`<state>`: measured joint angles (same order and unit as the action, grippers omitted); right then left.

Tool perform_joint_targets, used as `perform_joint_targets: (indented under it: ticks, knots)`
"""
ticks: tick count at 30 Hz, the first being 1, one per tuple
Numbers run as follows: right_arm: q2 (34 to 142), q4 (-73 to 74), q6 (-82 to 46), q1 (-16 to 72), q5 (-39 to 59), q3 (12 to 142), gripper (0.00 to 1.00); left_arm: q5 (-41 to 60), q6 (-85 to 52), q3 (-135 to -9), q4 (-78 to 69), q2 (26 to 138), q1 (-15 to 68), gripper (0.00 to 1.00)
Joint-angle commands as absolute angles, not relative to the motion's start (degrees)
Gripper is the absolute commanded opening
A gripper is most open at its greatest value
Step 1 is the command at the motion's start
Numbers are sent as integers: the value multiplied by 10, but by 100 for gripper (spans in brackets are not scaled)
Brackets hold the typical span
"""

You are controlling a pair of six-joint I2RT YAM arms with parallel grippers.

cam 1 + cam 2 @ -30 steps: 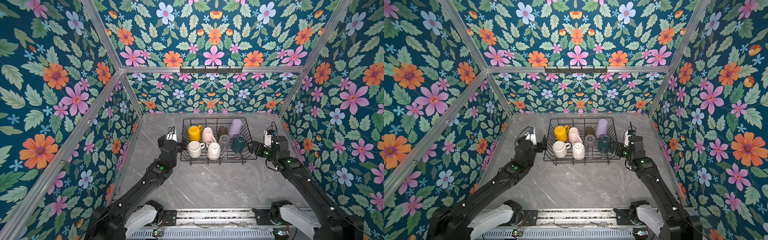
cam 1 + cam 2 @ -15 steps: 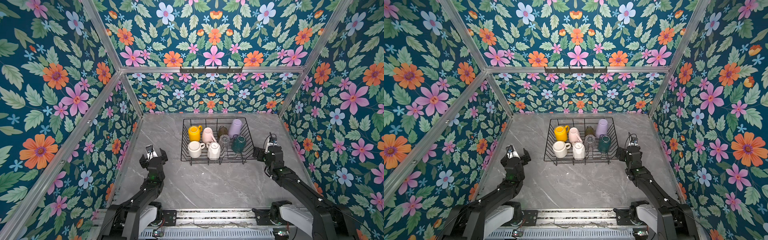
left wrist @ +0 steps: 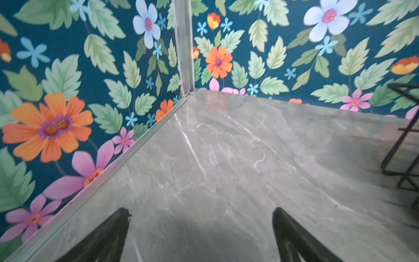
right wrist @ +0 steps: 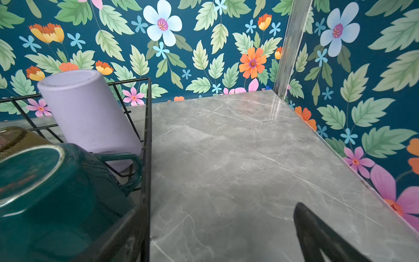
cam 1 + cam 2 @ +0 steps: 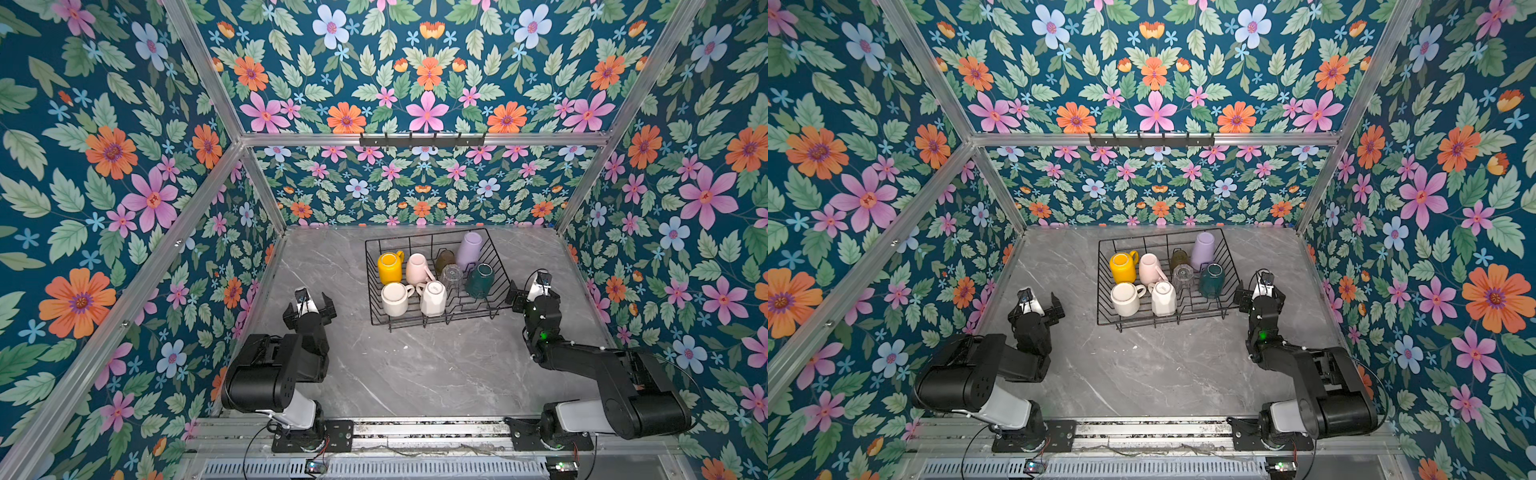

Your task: Load the cups into the dish rack

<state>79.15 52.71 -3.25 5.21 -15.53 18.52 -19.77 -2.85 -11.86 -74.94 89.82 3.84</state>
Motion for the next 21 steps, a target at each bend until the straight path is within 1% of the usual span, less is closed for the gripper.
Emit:
perform_joint_targets:
  ticks: [1, 2, 3, 4, 6, 7, 8, 9, 11, 13, 15, 17, 19, 20, 21]
  knots:
    - [802, 499, -22, 33, -133, 178, 99, -161, 1, -150, -773, 936, 37, 100]
    - [799, 485, -32, 22, -117, 179, 99, -155, -16, -159, -707, 915, 35, 100]
    - [815, 502, -44, 11, -105, 173, 99, -158, -20, -157, -708, 915, 33, 100]
    - [847, 571, -33, 7, -105, 166, 99, -158, -8, -152, -753, 930, 33, 100]
    - [816, 485, -51, 2, -92, 180, 99, -158, -16, -154, -727, 921, 33, 100]
    - [837, 548, -41, 1, -92, 170, 99, -158, -12, -151, -737, 923, 33, 100]
    - [838, 552, -39, 0, -92, 168, 99, -156, -5, -153, -753, 931, 33, 100]
    - [820, 497, -49, 0, -90, 176, 99, -154, -6, -151, -745, 926, 33, 100]
    - [838, 551, -40, 1, -94, 168, 99, -157, -8, -152, -745, 927, 33, 100]
    - [820, 500, -48, 0, -91, 176, 99, -153, -7, -153, -737, 925, 33, 100]
    - [834, 542, -41, 0, -93, 170, 99, -147, -8, -158, -735, 929, 30, 100]
    - [822, 506, -46, 1, -92, 175, 99, -145, -8, -157, -739, 927, 29, 100]
    - [829, 528, -42, 1, -92, 171, 99, -145, -8, -155, -741, 926, 29, 100]
    - [824, 520, -45, 1, -100, 170, 99, -147, -7, -153, -745, 927, 30, 100]
    - [820, 550, -50, 6, -133, 154, 99, -147, -6, -153, -744, 926, 29, 100]
